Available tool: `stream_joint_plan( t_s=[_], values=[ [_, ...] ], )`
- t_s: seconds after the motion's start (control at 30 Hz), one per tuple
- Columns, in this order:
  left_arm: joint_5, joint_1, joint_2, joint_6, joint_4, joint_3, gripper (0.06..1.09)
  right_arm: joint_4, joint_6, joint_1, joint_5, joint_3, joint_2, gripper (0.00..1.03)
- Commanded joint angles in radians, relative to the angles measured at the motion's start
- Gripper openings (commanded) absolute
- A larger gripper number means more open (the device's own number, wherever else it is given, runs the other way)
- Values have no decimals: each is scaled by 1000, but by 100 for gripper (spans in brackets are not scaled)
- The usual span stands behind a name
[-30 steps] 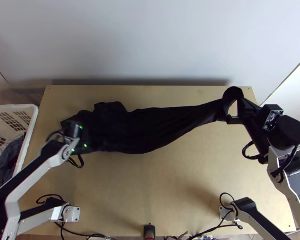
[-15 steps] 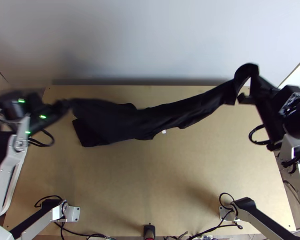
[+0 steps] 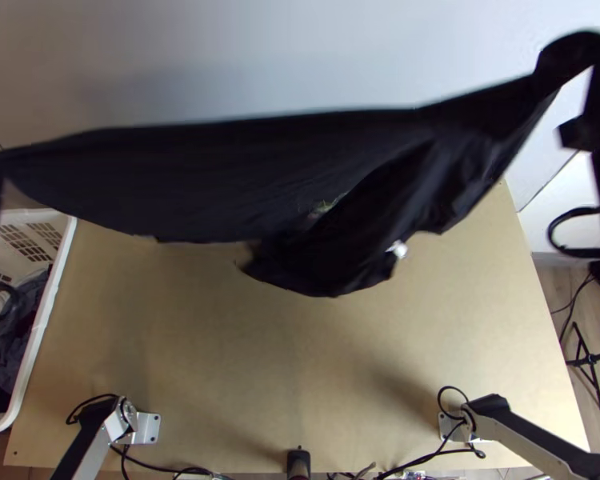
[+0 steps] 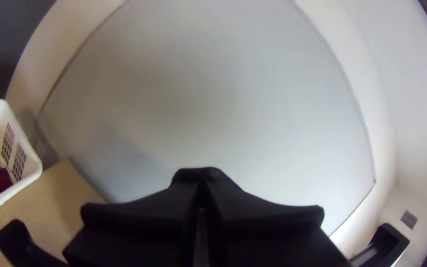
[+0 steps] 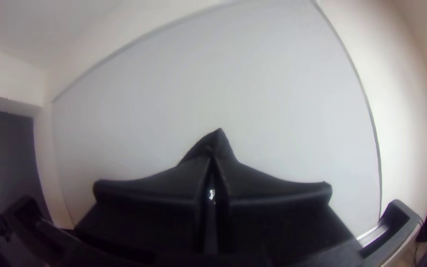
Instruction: Fold the t-shirt
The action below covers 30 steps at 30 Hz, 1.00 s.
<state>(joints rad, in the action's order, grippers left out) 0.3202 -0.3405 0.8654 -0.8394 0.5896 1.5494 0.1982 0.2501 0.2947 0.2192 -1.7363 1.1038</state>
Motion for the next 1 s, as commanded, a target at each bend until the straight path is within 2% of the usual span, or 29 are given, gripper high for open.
stream_joint_plan(
  t_s=[0.0, 0.23, 0.63, 0.8, 0.97],
  values=[
    [-15, -97, -19, -9, -25, 140, 18, 6, -29, 1, 19, -229, 67, 2],
    [-15, -190, -17, -4, -36, 284, 18, 33, -35, -11, 48, -371, 64, 2],
    [10, -166, -101, 39, -2, 298, 18, 152, -89, 31, 45, -442, 10, 2],
    [80, -161, -100, 25, 42, 382, 18, 227, -95, 80, 37, -444, 2, 2],
    [206, -160, -132, 13, 113, 383, 18, 343, -75, 119, -9, -436, -12, 2]
  ],
)
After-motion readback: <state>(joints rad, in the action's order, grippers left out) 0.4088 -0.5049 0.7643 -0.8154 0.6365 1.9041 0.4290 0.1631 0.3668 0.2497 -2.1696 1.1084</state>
